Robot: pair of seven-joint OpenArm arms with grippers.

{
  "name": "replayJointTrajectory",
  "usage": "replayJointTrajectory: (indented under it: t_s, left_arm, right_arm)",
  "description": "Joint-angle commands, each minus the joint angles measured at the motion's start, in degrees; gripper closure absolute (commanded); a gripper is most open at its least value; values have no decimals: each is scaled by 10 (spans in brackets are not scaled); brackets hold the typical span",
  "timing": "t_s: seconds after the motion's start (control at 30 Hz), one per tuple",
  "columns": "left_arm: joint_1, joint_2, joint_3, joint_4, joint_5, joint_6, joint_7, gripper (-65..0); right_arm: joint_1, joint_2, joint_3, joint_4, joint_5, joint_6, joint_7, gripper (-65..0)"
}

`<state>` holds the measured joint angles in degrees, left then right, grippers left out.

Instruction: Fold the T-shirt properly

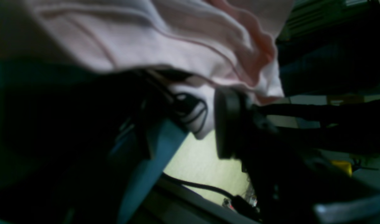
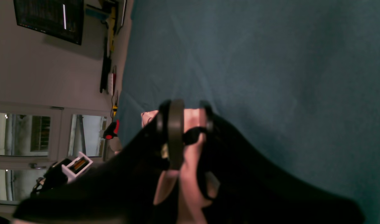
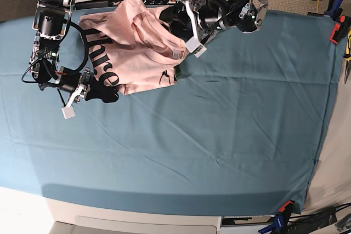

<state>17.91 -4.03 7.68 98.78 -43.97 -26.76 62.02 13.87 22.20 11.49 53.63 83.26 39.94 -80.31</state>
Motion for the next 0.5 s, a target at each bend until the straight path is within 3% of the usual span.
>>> replayJointTrajectory:
  t_s: [0.0,0.13,0.27,0.33,0.4,0.47]
  left_arm:
    - [7,4,1,0,31,6,31,-297]
    - [7,15,6,0,48,19,28,-296]
    - [7,15,31,0,74,39,24,-247]
    - [7,15,44,0,81,39,24,-188]
    - [6,15,54,0,89,39,24,-86]
    - [4,14,55,0,98,39,26,0]
  right_arm:
    - [12,5,1,8,17,1,3,-87]
    - [12,5,1,8,17,1,3,-87]
    - [12,5,1,8,17,1,3,-87]
    - [12,5,1,8,17,1,3,-55]
    - [12,5,3,8,17,1,3,-2]
    - [12,5,4,8,17,1,3,0]
